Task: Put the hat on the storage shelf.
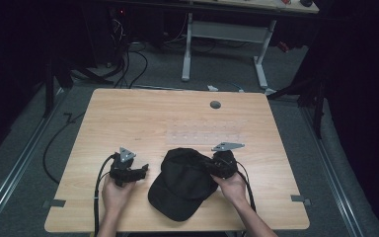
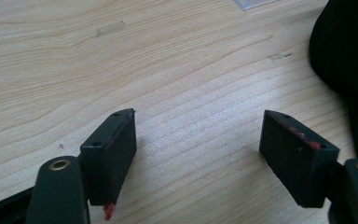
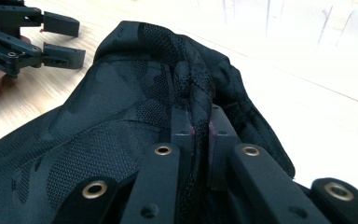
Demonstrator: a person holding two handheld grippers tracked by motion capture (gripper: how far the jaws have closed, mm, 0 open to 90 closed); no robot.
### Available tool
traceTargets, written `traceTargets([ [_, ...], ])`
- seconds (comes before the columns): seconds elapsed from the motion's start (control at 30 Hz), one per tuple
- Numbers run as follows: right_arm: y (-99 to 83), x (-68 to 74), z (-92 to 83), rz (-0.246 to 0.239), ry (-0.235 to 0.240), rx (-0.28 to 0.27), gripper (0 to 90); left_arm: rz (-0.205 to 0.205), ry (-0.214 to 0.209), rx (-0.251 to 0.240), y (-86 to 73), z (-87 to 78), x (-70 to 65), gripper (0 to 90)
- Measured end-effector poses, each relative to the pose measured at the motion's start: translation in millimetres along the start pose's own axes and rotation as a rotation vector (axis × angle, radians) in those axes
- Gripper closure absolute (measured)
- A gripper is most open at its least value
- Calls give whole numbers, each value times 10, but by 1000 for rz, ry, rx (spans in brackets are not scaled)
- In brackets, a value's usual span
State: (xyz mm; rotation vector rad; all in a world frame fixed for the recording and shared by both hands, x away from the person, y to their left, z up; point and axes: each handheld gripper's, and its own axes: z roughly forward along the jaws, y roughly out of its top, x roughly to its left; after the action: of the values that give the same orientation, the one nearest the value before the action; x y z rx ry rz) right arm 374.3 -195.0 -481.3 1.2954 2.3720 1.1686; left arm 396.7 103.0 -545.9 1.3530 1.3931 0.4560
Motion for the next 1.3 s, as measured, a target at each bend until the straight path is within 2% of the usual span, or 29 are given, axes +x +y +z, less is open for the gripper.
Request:
traceTargets([
  [0.37,14,-22,-91,-20,22,-46,850,-15,-7,3,9,-2,6,270],
  [0.53,17,-42,-141,-25,34,-63,850,5,-2,5,-6,4,-8,264],
  [0.67,51,-43,-215,-47,29,-78,850,17,-1,9,-13,7,-13,258],
  [0.93,80,-69,-305,-61,40,-100,850,23,-2,13,-14,19,-21,244],
  [1.07,91,-85,-346,-67,50,-112,850,26,-15,21,-13,16,-18,239],
  [1.17,128,-90,-410,-84,48,-125,850,14,-28,42,6,13,-21,221],
  [1.3,158,-106,-466,-101,50,-140,850,-28,-65,58,35,-4,-17,223],
])
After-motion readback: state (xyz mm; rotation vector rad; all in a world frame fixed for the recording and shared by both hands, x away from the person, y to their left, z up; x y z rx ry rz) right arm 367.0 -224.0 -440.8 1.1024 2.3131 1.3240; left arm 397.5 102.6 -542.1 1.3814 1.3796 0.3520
